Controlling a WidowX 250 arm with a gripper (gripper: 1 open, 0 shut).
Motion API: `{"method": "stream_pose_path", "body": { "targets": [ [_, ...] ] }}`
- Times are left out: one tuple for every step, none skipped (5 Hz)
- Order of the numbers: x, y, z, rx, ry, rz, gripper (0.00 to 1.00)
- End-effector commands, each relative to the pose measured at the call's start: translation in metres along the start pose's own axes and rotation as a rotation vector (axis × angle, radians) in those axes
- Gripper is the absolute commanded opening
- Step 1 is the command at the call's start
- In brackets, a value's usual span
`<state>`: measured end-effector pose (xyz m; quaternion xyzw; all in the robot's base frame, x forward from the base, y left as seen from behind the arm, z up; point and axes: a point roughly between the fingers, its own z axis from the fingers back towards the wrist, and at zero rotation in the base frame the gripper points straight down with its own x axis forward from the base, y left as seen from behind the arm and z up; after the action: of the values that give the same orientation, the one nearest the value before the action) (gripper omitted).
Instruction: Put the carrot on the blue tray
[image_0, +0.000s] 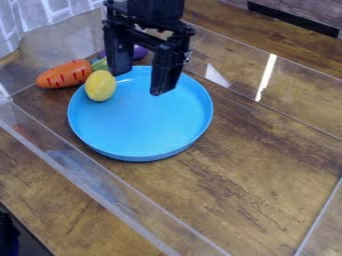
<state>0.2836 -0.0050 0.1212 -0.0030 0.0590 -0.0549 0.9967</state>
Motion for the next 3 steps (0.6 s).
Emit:
{"method": "stream_pose_path", "body": {
  "targets": [
    [0.006,0.01,0.01,0.011,-0.015,-0.069,1.0],
    [0.012,0.022,0.011,0.014,-0.001,-0.125,1.0],
    [0.016,0.025,0.014,0.02,0.014,-0.174,1.0]
  ]
}}
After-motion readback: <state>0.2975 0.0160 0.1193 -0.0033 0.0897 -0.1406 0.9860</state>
